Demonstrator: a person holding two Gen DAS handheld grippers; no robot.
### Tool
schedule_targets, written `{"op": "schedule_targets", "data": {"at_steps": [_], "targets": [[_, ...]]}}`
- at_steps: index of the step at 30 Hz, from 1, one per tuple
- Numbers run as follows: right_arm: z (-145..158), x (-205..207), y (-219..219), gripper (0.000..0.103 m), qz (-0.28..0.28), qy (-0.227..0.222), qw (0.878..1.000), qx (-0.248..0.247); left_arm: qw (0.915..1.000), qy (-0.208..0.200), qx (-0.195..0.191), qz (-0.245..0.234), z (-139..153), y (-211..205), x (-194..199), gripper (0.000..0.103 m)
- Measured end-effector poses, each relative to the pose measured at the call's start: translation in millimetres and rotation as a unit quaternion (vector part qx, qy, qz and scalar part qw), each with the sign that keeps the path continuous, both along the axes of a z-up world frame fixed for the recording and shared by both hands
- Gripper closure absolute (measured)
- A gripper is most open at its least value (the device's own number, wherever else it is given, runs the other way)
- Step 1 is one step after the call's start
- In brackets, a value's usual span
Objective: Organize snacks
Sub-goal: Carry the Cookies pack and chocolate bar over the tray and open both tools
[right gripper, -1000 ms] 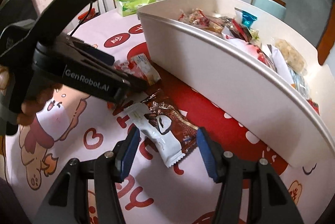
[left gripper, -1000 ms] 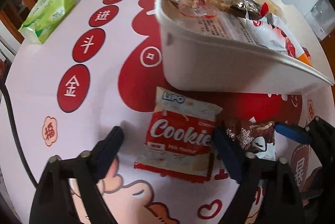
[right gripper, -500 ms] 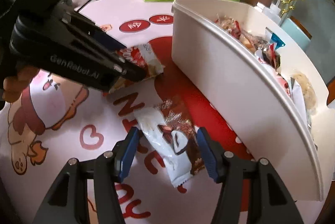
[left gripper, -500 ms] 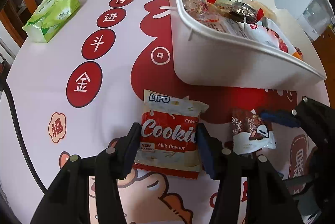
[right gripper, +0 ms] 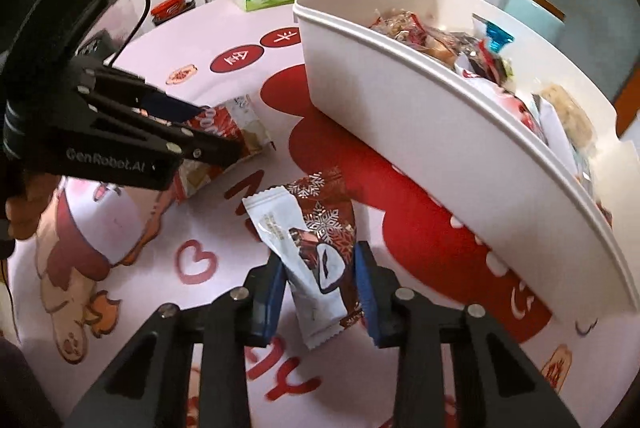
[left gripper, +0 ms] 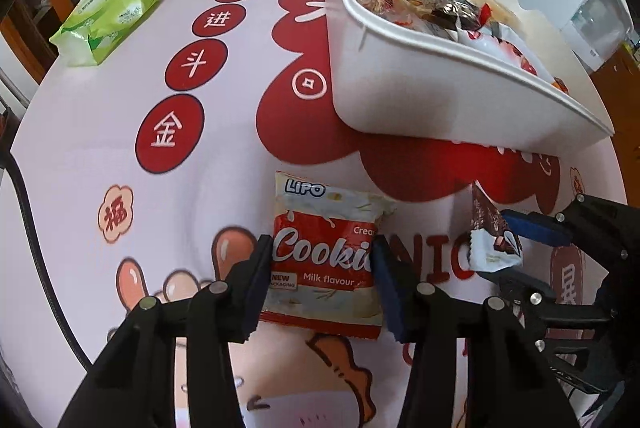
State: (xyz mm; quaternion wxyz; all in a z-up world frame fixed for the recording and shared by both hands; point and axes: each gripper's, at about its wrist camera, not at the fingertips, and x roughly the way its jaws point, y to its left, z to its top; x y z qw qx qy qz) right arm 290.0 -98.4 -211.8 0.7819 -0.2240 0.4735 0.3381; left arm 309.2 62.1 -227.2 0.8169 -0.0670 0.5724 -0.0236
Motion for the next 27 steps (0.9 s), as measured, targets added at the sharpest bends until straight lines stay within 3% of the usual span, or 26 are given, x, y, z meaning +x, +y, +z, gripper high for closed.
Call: {"op": "schedule_targets", "data": {"at_steps": [7, 13, 19, 27], "targets": [[27.1, -28.8, -13.9, 0.070, -0.052, 0.003, 0.998, 0.033, 0.9997, -0.015, 0.004, -0.016, 31.4, -14.5, -23.4, 0.056], [73.2, -43.8, -34.4, 0.070, -0.094, -0.020, 0.993, 0.069, 0.9979, -0.048, -0.004, -0.042, 83.7, -31.6, -35.7, 0.056], [146.2, -31.5, -60.5, 0.070, -0.151, -0.059, 0.982, 0.101, 0.9927, -0.088, 0.006, -0.082, 146.5, -47.5, -25.5, 0.056], [240.7, 22.4, -81.8, 0.070, -0.225, -0.123, 0.962, 0.095, 0.9844, -0.139, 0.021, -0.106, 234.8, -58.0, 22.0, 0.056]]}}
